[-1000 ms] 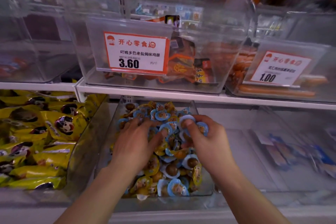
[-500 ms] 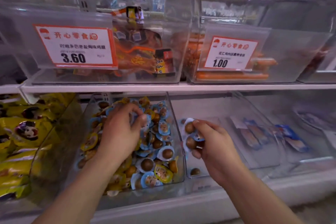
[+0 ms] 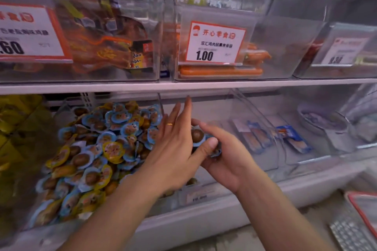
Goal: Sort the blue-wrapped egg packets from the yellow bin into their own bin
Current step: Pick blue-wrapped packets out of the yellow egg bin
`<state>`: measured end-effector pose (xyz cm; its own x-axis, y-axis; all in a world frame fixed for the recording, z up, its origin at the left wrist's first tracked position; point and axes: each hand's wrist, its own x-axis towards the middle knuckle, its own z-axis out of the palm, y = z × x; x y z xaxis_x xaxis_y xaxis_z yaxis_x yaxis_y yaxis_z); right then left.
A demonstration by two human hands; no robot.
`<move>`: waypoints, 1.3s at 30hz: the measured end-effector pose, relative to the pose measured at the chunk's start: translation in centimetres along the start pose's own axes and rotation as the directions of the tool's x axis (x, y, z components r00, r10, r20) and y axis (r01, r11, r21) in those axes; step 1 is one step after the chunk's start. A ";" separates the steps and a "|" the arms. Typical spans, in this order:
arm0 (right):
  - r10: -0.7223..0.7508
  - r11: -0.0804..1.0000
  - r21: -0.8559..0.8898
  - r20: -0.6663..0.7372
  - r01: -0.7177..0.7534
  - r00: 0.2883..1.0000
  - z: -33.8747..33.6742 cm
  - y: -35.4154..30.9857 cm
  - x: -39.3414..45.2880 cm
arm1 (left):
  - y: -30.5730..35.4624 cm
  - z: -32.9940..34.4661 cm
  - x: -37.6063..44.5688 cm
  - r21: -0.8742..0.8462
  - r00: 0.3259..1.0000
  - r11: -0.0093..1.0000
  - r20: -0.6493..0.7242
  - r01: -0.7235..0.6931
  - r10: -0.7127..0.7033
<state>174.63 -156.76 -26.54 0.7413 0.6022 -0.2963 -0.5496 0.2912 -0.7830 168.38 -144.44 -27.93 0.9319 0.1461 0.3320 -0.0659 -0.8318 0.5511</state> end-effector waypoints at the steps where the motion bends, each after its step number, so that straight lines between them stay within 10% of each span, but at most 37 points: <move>1: -0.006 1.000 -0.016 -0.044 0.005 0.999 -0.7 -0.3 0.4 | -0.3 -0.3 0.0 -0.027 1.000 1.000 0.007 -0.016 0.016; 10: -0.070 0.897 -0.434 -0.318 -0.079 0.946 -4.4 -0.9 3.6 | -6.0 -5.2 -3.7 -0.098 0.930 0.991 -0.349 0.087 -0.116; 19: -0.621 0.568 -0.721 -0.059 0.397 0.782 0.5 0.9 1.8 | -7.3 -8.3 -12.2 0.028 0.872 0.986 -0.471 0.165 -0.132; 21: -0.693 0.356 -0.783 0.145 0.511 0.706 2.8 2.5 0.9 | -7.7 -8.6 -14.7 -0.025 0.847 0.978 -0.496 0.208 -0.192; 24: -0.518 -0.268 -0.773 0.619 0.576 0.590 5.3 5.2 0.0 | -8.5 -9.0 -17.1 0.023 0.849 0.972 -0.493 0.234 -0.193; 28: -0.196 -0.726 -0.604 0.641 0.329 0.742 5.5 7.5 0.7 | -9.5 -8.9 -15.9 0.217 0.939 0.951 -0.311 0.219 -0.145; 32: -0.125 -0.820 -0.523 0.561 0.233 0.818 5.8 7.9 1.2 | -9.3 -7.4 -11.6 0.410 0.978 0.902 -0.205 0.131 -0.049; 39: -0.235 -0.740 -0.613 0.622 0.277 0.747 5.7 7.7 1.3 | -10.0 -4.3 -7.0 0.418 0.993 0.901 -0.038 0.119 -0.113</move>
<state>169.19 -149.49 -29.82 0.4433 0.8435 0.3032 0.8483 -0.5041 0.1622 161.01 -134.86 -32.50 0.9190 0.2600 0.2964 0.2007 -0.9556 0.2159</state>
